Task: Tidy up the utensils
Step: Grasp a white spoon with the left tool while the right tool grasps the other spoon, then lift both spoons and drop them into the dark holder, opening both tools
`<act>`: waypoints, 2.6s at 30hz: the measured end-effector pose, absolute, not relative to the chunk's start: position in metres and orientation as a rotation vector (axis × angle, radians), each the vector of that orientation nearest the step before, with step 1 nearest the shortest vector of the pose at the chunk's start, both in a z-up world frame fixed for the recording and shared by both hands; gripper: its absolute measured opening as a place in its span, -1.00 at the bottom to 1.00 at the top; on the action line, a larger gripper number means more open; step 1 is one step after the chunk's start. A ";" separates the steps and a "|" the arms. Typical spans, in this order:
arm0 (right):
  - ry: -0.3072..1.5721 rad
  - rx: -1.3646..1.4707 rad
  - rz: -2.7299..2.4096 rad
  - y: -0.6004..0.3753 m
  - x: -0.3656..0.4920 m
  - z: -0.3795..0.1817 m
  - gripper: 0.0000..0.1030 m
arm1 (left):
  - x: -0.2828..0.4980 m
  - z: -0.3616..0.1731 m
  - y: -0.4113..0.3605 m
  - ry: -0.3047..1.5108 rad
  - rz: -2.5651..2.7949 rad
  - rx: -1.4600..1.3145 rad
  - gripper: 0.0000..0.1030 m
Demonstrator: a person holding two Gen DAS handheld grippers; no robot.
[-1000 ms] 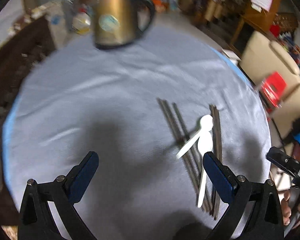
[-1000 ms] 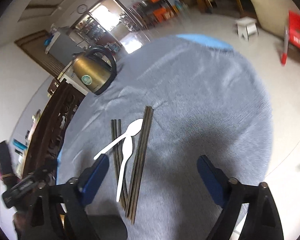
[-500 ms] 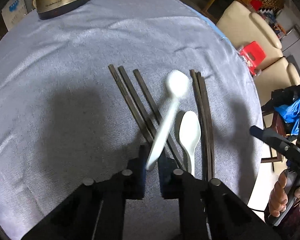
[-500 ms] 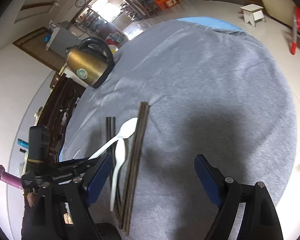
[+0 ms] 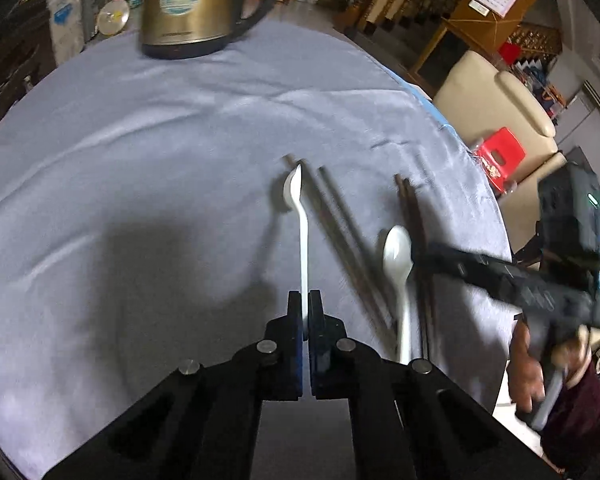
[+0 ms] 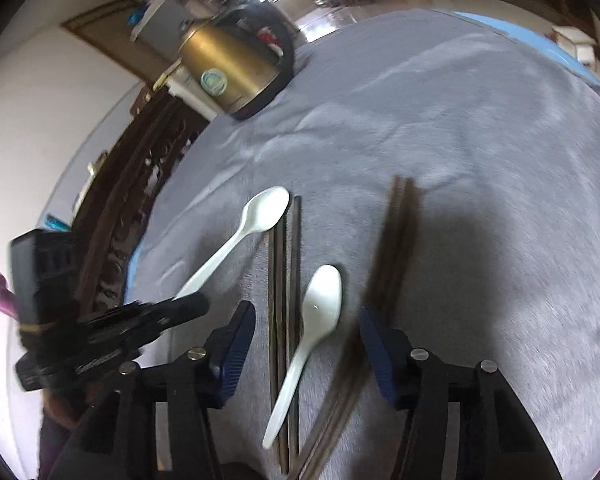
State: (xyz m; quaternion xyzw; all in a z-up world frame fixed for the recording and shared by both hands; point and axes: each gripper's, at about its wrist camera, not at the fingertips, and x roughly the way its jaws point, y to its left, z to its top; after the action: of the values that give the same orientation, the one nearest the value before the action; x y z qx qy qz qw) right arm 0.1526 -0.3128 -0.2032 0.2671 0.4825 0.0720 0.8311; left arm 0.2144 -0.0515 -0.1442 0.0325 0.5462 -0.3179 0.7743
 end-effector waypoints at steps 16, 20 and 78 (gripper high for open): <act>1.090 0.366 0.085 -0.297 0.171 -0.220 -0.77 | 0.245 -0.152 -0.027 1.246 -0.583 0.098 -0.01; 1.072 0.394 0.098 -0.302 0.170 -0.219 -0.84 | 0.269 -0.166 -0.052 1.246 -0.520 0.134 -0.01; 0.303 0.173 -0.011 -0.235 -0.001 -0.058 -0.96 | 0.077 -0.040 -0.012 0.529 -0.516 -0.442 -0.41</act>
State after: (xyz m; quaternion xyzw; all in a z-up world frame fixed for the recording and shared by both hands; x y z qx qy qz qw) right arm -0.0015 -0.2347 -0.0580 0.0862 0.1509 -0.0057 0.9848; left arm 0.0772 -0.0119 -0.0401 -0.2144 0.2566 -0.2502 0.9086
